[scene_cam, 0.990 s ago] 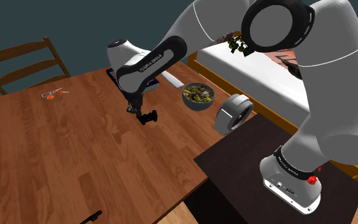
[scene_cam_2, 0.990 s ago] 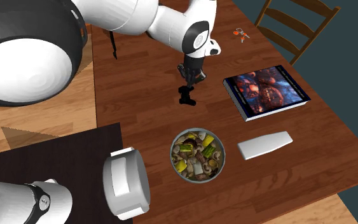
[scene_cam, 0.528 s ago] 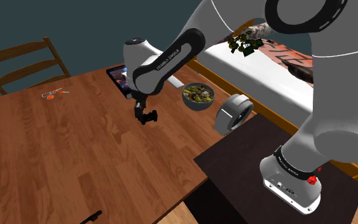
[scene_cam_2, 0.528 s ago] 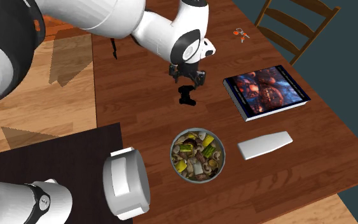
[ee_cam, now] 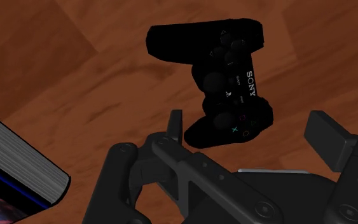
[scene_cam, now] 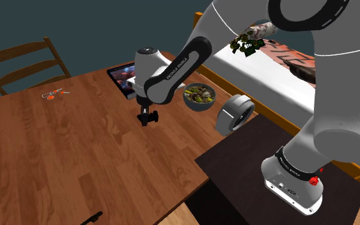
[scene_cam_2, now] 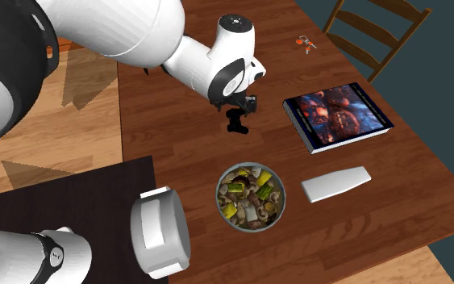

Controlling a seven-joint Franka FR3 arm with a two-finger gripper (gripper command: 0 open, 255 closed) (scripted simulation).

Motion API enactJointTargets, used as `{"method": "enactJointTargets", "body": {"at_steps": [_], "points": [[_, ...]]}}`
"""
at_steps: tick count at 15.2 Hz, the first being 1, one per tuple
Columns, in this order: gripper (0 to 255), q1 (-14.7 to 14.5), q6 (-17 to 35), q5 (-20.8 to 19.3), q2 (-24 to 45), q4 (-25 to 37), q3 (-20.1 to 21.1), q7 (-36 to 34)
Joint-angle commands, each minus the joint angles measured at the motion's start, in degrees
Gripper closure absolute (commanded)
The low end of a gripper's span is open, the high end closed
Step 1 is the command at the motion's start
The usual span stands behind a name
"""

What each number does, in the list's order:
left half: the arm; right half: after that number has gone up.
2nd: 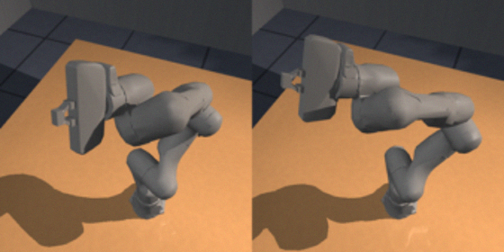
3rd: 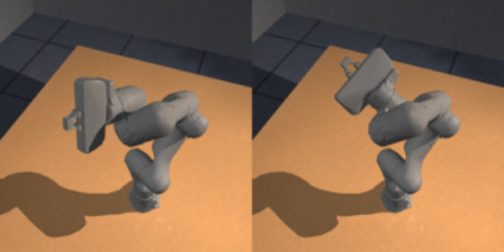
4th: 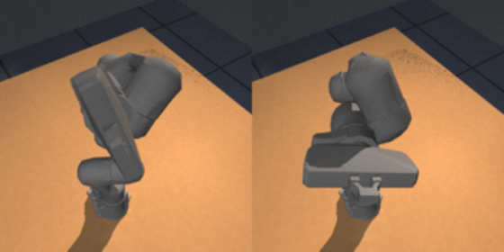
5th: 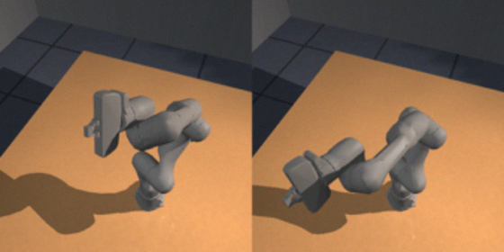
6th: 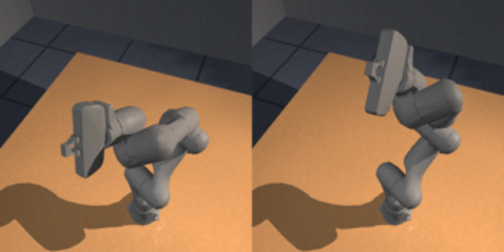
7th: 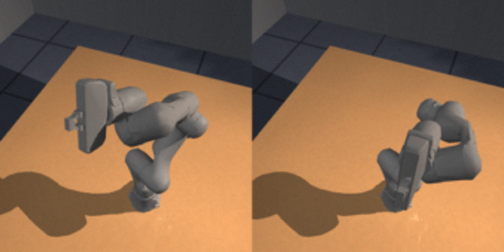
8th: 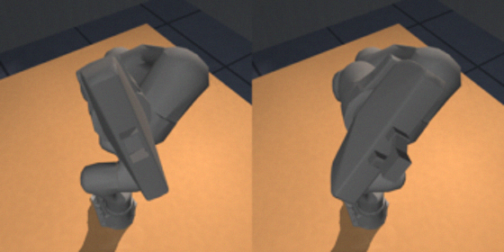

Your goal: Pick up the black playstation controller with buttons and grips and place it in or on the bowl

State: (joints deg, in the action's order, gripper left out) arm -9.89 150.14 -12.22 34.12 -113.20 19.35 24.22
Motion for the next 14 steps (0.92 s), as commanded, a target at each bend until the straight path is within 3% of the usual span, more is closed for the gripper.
{"method": "enactJointTargets", "body": {"at_steps": [1,8,9,14], "points": [[0,-0.26,0.67,-0.38,1.13,0.48,-0.40,-0.07],[0,-0.26,0.67,-0.38,1.11,0.47,-0.40,-0.07],[255,-0.26,0.67,-0.38,1.11,0.47,-0.40,-0.07],[255,-0.26,0.67,-0.38,1.11,0.47,-0.40,-0.07]]}}
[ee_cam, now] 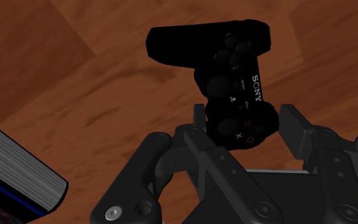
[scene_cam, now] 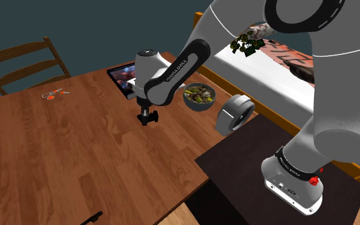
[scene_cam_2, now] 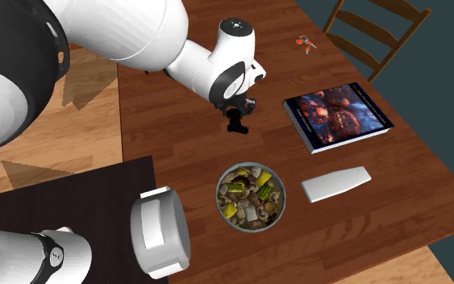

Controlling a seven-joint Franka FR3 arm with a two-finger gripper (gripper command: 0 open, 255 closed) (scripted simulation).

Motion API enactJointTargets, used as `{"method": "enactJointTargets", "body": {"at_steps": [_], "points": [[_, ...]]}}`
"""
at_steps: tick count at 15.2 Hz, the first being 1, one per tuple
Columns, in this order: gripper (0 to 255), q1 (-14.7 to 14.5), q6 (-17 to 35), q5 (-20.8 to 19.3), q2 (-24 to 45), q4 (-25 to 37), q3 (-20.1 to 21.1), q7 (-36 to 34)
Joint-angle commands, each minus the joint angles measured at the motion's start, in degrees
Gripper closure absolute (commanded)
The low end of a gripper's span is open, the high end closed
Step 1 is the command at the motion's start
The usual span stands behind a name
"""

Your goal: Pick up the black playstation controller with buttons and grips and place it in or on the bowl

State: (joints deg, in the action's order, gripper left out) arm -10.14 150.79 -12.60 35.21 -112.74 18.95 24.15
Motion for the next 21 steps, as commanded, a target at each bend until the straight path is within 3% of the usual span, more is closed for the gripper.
{"method": "enactJointTargets", "body": {"at_steps": [1,21], "points": [[255,0.00,0.02,0.00,0.02,0.01,0.00,0.00],[255,3.04,-9.21,4.48,-9.99,-0.56,3.93,2.40]]}}
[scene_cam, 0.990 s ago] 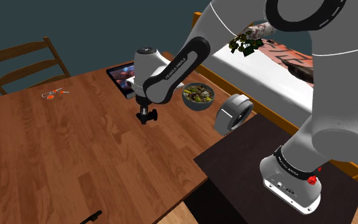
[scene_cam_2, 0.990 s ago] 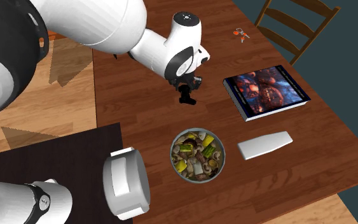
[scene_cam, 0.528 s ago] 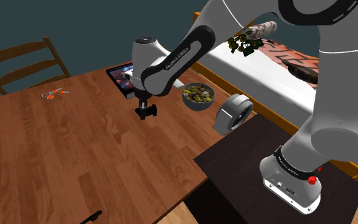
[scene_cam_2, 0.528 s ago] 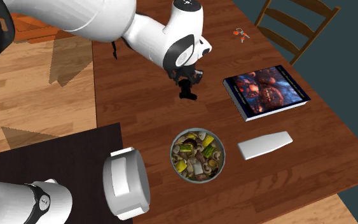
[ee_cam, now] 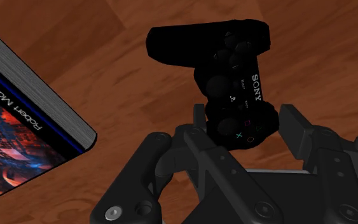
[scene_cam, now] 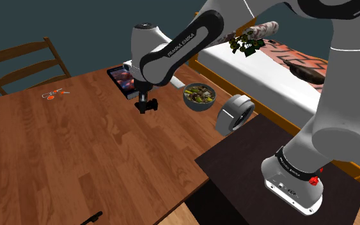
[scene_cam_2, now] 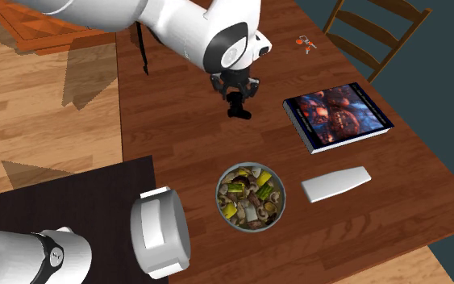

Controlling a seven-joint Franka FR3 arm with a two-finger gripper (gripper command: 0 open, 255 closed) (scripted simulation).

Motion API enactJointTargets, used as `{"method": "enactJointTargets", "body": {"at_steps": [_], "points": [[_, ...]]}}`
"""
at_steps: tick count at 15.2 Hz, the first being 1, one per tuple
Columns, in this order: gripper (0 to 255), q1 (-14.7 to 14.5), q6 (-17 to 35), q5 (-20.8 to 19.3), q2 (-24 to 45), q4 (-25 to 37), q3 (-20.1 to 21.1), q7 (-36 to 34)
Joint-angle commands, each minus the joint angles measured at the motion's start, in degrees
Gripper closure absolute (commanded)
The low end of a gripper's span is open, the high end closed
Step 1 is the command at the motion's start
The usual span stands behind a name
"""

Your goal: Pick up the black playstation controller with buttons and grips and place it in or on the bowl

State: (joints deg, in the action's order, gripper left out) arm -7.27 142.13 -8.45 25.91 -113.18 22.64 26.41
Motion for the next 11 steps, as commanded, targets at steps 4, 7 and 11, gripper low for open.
{"method": "enactJointTargets", "body": {"at_steps": [4,7,11], "points": [[255,0.74,-2.94,1.42,-2.79,0.27,0.96,0.71],[255,1.11,-4.78,2.22,-4.29,0.70,1.44,1.13],[255,1.55,-7.29,3.24,-6.18,1.45,1.98,1.66]]}}
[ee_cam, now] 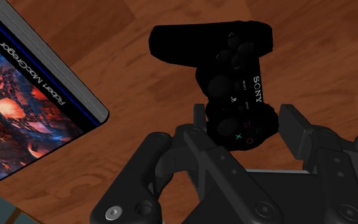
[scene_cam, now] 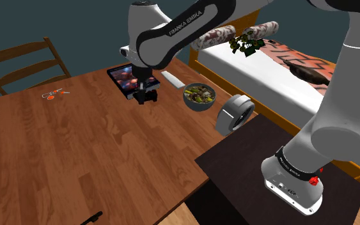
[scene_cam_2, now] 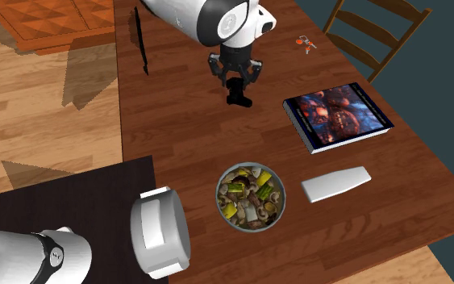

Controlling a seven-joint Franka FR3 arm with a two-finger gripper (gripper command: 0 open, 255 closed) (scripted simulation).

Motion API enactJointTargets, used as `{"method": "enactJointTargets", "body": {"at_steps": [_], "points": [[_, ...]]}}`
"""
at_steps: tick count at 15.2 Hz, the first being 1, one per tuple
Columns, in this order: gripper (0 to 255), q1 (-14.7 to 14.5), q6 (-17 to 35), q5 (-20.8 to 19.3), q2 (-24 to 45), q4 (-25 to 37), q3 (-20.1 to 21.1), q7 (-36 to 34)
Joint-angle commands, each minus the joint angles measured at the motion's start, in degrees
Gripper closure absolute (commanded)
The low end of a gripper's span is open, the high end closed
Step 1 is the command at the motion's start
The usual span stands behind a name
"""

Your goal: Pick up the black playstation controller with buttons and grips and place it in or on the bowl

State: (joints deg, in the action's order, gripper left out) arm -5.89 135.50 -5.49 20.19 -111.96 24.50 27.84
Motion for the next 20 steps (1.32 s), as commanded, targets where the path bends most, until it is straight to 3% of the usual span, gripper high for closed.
{"method": "enactJointTargets", "body": {"at_steps": [1,4,12,20], "points": [[255,0.27,-1.30,0.52,-0.91,0.44,0.24,0.35],[255,0.52,-3.11,1.18,-2.12,1.13,0.55,0.68],[255,8.91,-0.63,8.74,-13.38,-12.26,-0.50,13.92],[255,14.90,-0.94,14.52,-22.11,-21.26,-5.00,28.10]]}}
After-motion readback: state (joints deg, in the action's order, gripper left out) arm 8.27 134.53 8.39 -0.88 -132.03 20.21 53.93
